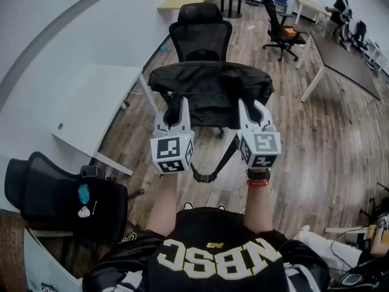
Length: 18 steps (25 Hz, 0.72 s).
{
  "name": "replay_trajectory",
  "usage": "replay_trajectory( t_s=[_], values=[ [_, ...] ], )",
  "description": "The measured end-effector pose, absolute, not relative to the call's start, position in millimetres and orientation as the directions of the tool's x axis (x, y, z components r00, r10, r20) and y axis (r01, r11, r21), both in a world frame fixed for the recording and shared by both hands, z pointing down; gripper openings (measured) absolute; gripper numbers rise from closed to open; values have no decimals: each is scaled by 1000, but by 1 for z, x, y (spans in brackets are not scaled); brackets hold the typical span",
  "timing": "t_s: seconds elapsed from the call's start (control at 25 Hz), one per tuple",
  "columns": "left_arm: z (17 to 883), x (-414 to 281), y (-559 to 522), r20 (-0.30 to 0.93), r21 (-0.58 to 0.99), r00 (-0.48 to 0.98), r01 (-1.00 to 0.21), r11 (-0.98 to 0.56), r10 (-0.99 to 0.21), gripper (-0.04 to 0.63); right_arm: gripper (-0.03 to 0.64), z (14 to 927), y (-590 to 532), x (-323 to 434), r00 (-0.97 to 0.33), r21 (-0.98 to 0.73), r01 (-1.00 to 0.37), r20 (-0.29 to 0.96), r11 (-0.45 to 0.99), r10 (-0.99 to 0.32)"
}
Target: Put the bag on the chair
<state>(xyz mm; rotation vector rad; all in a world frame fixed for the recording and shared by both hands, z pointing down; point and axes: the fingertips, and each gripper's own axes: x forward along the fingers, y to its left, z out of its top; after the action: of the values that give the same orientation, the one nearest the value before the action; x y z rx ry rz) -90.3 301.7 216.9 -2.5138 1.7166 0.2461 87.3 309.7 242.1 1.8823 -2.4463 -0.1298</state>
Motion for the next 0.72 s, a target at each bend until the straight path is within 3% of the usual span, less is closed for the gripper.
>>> replay_trajectory(
  t_s=[0.72],
  values=[
    [252,-48,309,-111,17,281,-959,-285,-953,51,34,279,313,130,-326,26,-945,30,327,-945]
  ],
)
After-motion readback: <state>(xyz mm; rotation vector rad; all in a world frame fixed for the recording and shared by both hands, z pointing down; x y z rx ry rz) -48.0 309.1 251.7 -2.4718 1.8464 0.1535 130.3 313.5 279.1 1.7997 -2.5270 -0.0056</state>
